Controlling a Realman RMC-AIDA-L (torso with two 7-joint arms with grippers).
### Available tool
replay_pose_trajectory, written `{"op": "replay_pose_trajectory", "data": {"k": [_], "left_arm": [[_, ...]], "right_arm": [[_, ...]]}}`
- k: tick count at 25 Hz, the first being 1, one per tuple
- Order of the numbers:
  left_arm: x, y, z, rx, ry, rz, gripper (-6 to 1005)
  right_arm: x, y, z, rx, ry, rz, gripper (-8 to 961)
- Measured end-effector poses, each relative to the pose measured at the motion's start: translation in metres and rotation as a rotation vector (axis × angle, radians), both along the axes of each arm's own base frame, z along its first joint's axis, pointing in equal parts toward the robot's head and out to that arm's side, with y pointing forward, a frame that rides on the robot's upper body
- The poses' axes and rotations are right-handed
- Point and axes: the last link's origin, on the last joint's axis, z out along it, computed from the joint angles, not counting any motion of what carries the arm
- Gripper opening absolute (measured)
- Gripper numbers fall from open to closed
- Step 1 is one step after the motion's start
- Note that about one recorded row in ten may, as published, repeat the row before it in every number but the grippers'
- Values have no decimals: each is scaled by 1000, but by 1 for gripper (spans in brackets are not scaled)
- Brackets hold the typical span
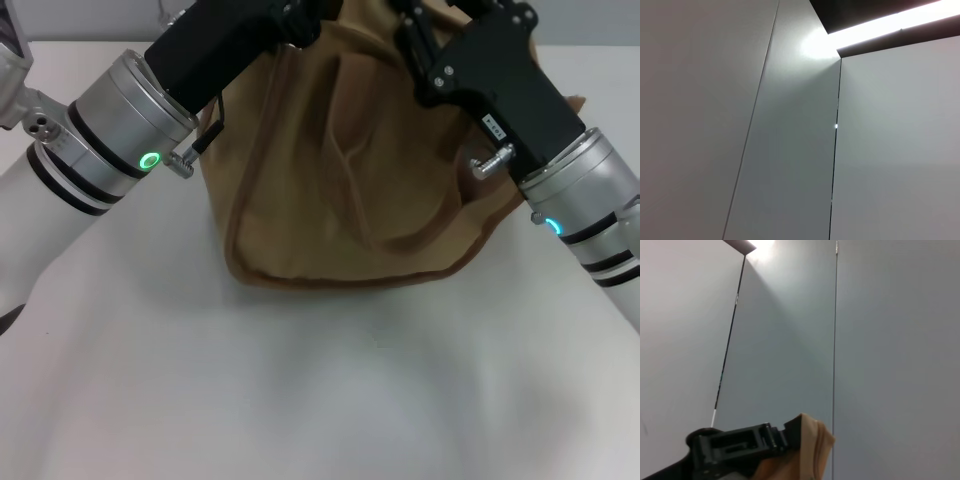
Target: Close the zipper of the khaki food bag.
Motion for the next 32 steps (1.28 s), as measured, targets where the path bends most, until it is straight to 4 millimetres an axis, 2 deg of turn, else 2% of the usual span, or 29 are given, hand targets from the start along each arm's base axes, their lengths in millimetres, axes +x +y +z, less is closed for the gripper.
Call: {"op": "replay_pose_trajectory", "data": {"k": [7, 16, 32], "left_arm": [[0, 0, -1, 7, 5, -2, 22], [0, 0, -1, 9, 4, 0, 21], [0, 1, -1, 10, 7, 7, 21]], "right_arm": [[-3, -1, -7, -34, -37, 25, 305], [-1, 1, -5, -14, -31, 6, 305], [-12, -2, -13, 121, -150, 39, 305]]}}
